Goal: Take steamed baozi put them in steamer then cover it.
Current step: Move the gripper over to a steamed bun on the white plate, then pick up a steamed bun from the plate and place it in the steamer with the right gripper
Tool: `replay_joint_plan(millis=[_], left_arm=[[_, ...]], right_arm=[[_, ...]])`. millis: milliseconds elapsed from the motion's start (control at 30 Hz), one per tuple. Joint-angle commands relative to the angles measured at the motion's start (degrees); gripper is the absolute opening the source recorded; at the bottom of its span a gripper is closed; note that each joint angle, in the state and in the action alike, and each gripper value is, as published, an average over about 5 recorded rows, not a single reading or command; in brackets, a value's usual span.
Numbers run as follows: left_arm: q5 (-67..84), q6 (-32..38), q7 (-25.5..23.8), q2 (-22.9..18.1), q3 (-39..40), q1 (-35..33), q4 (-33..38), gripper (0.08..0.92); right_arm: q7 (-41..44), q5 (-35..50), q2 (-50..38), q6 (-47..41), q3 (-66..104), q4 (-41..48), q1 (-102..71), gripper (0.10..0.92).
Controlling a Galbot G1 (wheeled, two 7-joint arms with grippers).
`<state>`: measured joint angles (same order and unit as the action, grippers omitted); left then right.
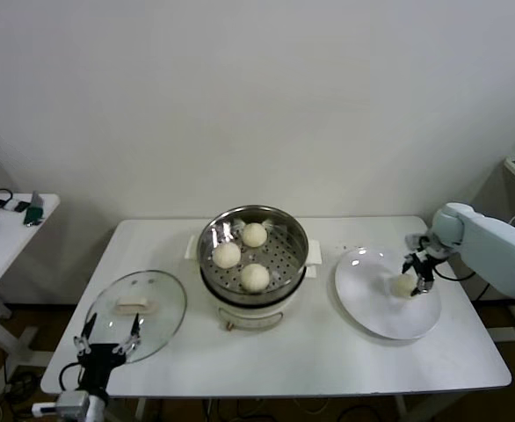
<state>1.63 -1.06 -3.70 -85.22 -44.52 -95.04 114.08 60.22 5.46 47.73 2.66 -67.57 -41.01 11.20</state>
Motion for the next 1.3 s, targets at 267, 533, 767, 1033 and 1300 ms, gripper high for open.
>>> replay_joint_plan(millis=[267,533,767,1033,1300], left_arm=[[0.1,-0.7,-0.2,0.3,0.0,0.6,0.8,0.823],[0.0,-1.1,-0.6,0.7,0.2,0.6,2.1,0.823],[0.0,-1.1,-0.6,1.0,0.3,0.6,2.6,0.823],[0.5,-0.7,-0.5,1.1,-0.1,0.1,2.7,0.823],[1.1,-0.6,-0.5,1.1,-0.6,-0.1,2.9,0.823]], right_arm=[[1.4,19.0,-1.5,-3.4,-21.7,-14.2,28.3,0.612],[2.2,34.7,3.2,-7.2,-34.7,-26.0,53.1,0.611],[-2.6,45.0,6.3,-14.7,-31.7,-40.0,56.6,0.611],[-8.0,45.4,11.5,-18.3,-28.1,-44.6,49.3,0.611],[-10.4,38.6,15.5,-18.5,-27.6,-38.5,38.0,0.611]])
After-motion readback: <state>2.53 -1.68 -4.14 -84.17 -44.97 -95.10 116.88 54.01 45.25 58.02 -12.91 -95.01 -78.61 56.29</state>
